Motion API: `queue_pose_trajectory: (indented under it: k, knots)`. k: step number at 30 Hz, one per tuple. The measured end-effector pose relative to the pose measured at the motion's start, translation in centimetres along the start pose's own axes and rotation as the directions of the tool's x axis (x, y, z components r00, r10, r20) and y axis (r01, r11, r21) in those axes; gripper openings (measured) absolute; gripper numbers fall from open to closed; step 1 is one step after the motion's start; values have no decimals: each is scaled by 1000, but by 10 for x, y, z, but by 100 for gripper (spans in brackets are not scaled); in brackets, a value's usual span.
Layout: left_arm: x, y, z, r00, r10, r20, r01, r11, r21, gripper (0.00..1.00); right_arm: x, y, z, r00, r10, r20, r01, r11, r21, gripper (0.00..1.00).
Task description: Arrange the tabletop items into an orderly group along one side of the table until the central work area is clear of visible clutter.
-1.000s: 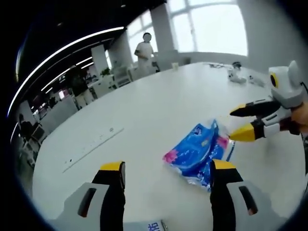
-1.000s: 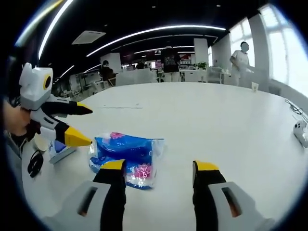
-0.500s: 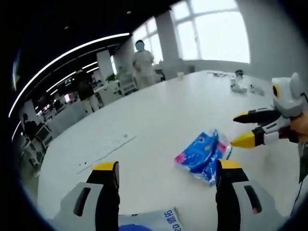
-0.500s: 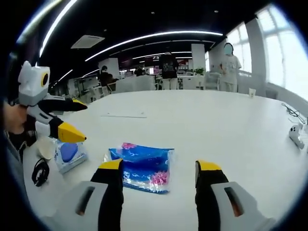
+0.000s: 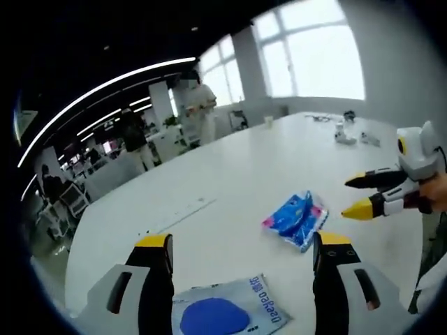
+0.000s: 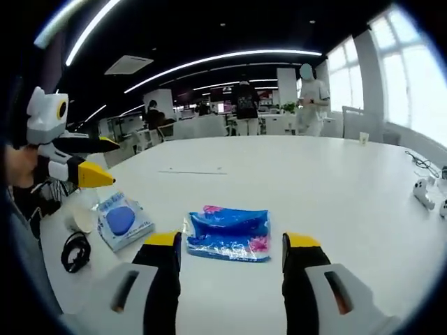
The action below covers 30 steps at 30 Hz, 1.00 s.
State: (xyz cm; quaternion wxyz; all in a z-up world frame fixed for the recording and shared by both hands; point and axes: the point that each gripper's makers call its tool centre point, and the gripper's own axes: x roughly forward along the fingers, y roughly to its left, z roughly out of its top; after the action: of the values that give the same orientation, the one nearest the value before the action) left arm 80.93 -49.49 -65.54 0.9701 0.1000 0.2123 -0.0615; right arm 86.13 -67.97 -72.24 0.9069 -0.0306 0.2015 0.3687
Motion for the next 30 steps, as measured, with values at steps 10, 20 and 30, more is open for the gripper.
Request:
queue_pose_trajectory:
  k: [10,20,30]
  knots:
    - [-36,23,-8,999,45,10,-45,999,-28,78,-3,19,17,1000,11,26,-11,1000,-13,55]
    - [-55,51,-14,997,83,5,-83,996,-29,77,3,41,17,999,34,34,-34,999,-5,55]
    - [-67,61,-21,996,89,4,-89,996,-30,77,2,48,13,999,24,28,-24,1000,8,55]
